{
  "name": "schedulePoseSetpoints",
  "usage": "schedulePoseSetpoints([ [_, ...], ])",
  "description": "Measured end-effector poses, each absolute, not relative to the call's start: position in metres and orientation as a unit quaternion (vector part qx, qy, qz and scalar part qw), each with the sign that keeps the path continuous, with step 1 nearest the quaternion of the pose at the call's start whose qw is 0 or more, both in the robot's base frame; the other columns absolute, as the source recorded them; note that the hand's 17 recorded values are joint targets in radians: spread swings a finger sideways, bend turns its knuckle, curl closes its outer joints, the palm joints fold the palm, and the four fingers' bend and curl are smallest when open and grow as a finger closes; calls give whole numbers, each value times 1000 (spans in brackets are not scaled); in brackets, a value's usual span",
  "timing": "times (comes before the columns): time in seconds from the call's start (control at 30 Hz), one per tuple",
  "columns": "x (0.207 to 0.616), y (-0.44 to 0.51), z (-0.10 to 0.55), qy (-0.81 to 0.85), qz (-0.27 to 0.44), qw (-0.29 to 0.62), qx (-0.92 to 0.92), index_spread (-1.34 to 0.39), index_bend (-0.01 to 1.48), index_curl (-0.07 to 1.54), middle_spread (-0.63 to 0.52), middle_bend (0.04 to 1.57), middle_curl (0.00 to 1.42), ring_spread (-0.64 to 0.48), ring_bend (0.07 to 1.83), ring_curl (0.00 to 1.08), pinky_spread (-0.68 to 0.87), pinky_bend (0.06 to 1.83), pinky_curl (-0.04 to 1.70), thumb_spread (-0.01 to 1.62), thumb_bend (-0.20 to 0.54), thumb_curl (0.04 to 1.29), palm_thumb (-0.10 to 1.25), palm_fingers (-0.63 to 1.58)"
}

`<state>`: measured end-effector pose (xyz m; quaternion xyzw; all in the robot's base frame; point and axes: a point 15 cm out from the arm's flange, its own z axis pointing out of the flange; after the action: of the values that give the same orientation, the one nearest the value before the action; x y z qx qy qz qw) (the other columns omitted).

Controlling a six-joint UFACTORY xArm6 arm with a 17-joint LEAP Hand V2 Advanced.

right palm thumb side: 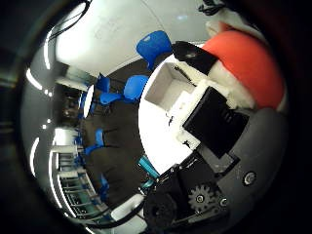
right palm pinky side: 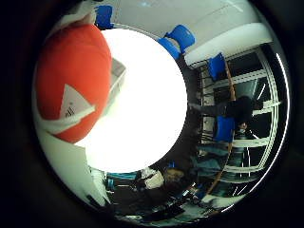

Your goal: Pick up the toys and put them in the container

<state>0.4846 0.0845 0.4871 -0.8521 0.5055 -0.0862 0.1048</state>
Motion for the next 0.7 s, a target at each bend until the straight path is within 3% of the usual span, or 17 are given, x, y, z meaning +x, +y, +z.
schedulePoseSetpoints([
  [0.57,535,167,420,487,-72,112,-863,-212,1070,794,-114,1402,682,-232,1326,796,-205,1156,1107,1164,-14,533,1005,1122],
  [0.7,543,169,418,487,-79,121,-861,-220,958,767,-120,1346,655,-223,1317,755,-246,1086,1028,1210,-31,483,857,1135],
])
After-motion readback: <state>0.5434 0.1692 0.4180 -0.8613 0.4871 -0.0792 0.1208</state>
